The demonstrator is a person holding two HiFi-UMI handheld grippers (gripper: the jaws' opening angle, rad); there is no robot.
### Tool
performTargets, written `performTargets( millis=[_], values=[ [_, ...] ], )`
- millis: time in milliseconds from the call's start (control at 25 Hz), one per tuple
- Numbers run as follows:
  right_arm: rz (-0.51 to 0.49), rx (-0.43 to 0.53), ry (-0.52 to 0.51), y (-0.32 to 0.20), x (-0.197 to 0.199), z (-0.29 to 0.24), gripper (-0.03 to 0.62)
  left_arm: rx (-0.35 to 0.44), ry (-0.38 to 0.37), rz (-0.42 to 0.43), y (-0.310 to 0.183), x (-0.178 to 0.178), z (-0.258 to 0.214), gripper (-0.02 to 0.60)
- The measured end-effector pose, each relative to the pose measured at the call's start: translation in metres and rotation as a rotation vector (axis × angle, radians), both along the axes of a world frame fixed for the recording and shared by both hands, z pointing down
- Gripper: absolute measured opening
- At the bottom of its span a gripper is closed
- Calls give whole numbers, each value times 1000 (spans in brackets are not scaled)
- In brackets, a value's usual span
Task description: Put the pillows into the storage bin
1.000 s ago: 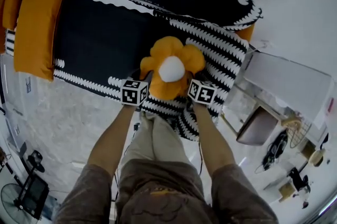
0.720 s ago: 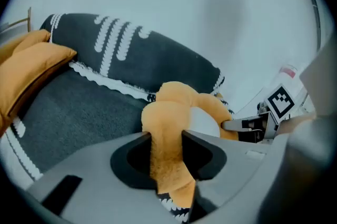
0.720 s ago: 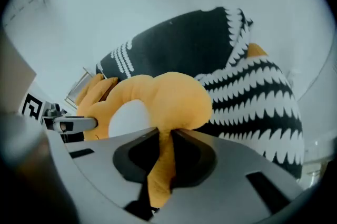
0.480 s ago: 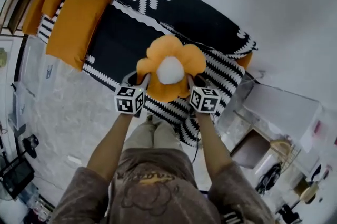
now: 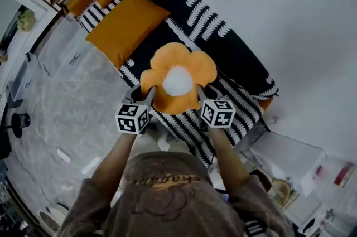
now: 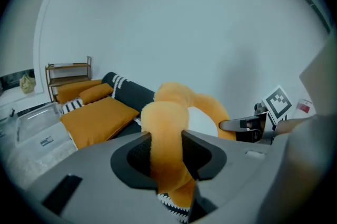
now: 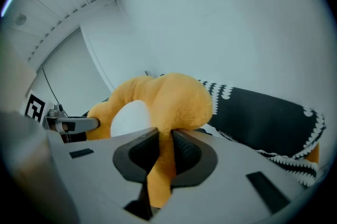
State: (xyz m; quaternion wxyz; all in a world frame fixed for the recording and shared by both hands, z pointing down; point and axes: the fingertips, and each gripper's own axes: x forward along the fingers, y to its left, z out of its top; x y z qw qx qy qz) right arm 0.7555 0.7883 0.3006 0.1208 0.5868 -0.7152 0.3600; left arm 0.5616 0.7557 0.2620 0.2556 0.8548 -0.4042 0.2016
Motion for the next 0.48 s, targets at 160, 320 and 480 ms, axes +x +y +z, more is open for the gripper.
performTargets(
  millis=[160, 320, 480],
  values=[
    [-109, 26, -7, -23, -89, -29, 51, 26, 29, -114, -2, -92, -28, 123],
    [-251, 61, -9, -46, -203, -63, 51, 70, 39, -248, 1, -207, -61, 123],
    [-393, 90, -14, -56, -330, -72, 52, 102, 32, -376, 18, -329, -71, 123]
  ],
)
